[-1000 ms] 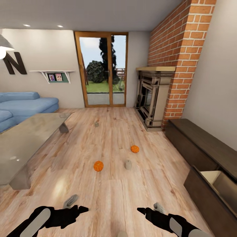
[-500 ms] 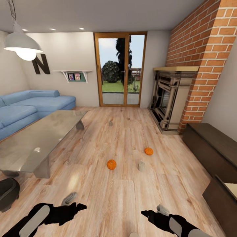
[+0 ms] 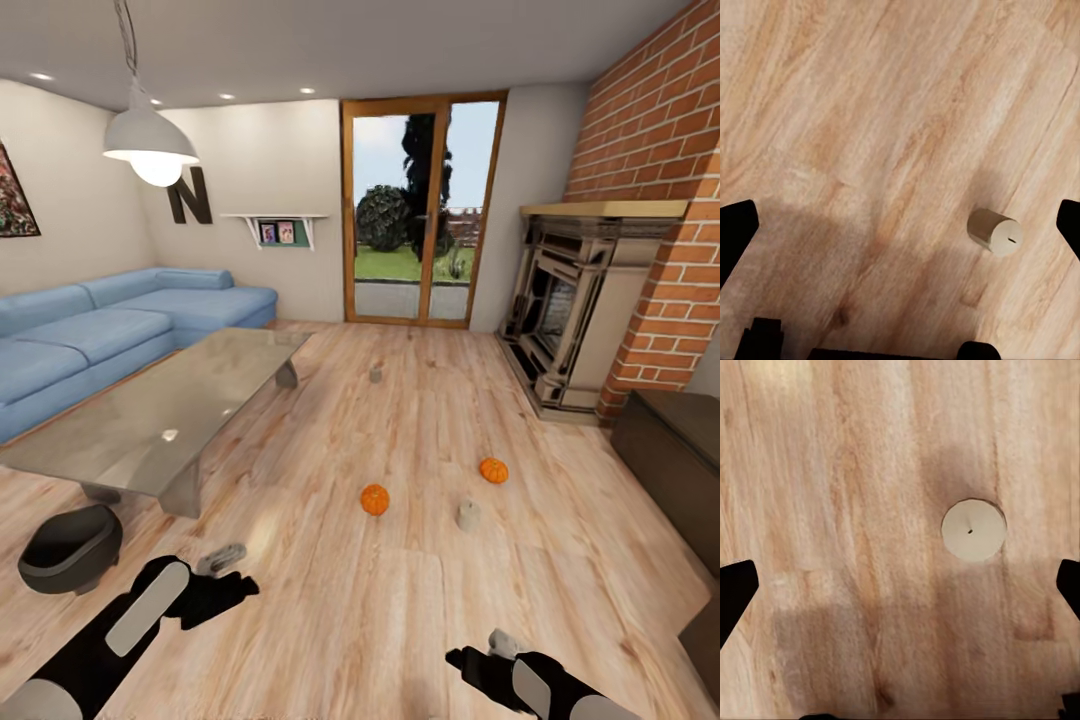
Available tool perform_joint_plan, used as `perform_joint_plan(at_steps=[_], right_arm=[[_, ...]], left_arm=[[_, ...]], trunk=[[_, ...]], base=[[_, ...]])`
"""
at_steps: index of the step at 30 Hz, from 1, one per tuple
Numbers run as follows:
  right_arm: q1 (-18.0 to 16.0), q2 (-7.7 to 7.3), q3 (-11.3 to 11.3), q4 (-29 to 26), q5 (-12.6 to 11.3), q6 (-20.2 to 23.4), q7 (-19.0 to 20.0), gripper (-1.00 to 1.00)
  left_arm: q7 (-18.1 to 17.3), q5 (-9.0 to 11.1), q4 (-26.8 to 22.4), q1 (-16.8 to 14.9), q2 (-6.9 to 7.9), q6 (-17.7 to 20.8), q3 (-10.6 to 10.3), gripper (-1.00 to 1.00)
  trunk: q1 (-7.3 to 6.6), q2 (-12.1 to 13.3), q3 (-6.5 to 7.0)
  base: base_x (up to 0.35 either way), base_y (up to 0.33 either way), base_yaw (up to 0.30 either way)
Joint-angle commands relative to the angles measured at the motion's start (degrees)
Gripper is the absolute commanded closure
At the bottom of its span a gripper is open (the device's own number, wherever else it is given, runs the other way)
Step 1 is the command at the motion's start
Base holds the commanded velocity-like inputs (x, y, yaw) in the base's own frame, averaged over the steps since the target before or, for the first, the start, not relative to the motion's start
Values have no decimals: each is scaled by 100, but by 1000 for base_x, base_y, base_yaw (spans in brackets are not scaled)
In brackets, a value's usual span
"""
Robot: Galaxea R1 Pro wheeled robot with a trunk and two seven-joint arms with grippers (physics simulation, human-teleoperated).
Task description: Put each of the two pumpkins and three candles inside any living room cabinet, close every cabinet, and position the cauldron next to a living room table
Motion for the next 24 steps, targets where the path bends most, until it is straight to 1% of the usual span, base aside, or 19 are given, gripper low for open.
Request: perform_joint_plan(at_steps=[1,2,6,10,13,15,19,24], right_arm=[[-1,-3,34,-11,-55,27,-137,-100],[-1,-3,31,-18,-68,27,-238,-100],[-1,-8,26,-52,-82,18,-347,-100],[-1,-10,23,-66,-72,12,-354,-100],[-1,-15,18,-69,-94,16,-355,-100],[-1,-16,10,-70,-109,17,-351,-100],[-1,-17,-2,-71,-122,23,-345,-100],[1,-17,-8,-71,-121,25,-346,-100]], left_arm=[[74,59,-14,-9,-4,-6,-38,-100],[84,59,-30,-11,-10,-5,-49,-100],[101,60,-169,-10,-16,-5,-83,-100],[106,66,-227,-7,-17,-5,-94,-100],[106,65,-234,-5,-18,-3,-101,-100],[106,66,-240,-5,-18,0,-156,-100],[106,69,-280,-4,-18,3,-284,-100],[107,69,-293,-4,-18,2,-317,-100]], trunk=[[0,-3,-7],[0,-3,-9],[0,-3,-17],[0,-3,-18],[0,-3,-7],[0,-3,4],[0,-3,28],[0,-3,59]], base=[[0,0,292],[0,0,292],[0,0,261],[-51,66,45],[-112,100,-115],[-142,19,-185],[-189,-83,-215],[-58,-33,-227]])
